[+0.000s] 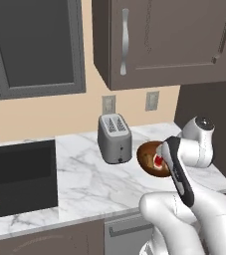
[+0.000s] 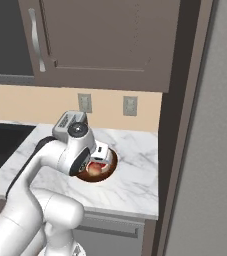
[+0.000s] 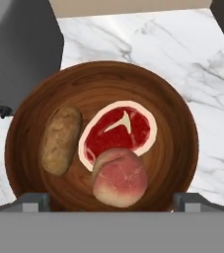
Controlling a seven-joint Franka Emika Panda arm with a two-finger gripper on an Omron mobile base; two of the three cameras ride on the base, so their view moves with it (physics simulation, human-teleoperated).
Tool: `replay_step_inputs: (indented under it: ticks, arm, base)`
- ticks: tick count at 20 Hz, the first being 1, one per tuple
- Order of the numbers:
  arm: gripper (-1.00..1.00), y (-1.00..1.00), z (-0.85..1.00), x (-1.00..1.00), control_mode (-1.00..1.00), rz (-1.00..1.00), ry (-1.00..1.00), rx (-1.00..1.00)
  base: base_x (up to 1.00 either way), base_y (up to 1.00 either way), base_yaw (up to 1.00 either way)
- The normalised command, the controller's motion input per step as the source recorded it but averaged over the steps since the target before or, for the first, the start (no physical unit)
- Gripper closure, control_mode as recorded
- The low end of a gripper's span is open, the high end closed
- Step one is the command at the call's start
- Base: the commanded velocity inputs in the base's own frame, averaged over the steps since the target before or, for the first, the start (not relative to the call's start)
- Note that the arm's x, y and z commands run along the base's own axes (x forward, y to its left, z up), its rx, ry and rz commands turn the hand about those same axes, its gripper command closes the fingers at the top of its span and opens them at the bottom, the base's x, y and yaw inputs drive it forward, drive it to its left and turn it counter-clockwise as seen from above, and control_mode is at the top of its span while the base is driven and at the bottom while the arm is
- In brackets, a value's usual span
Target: Take the steak, potato, and peach from the freezer and place them in the bowl on the counter.
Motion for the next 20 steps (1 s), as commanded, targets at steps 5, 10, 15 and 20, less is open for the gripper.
replay_step_inputs:
  ticks: [5,10,15,20]
  arm:
    - [-1.0,0.33,0.29,-0.33,-1.0,0.0,-0.07,-0.02]
    - [-1.0,0.15,0.51,-0.22,-1.0,0.0,-0.04,0.0]
    - [-1.0,0.04,0.57,-0.26,-1.0,0.0,-0.02,0.0]
    - [-1.0,0.01,0.54,-0.3,-1.0,0.0,-0.01,0.0]
  base:
    - [0.0,0.0,0.0]
    - [0.0,0.0,0.0]
    - [0.0,0.0,0.0]
    - [0.0,0.0,0.0]
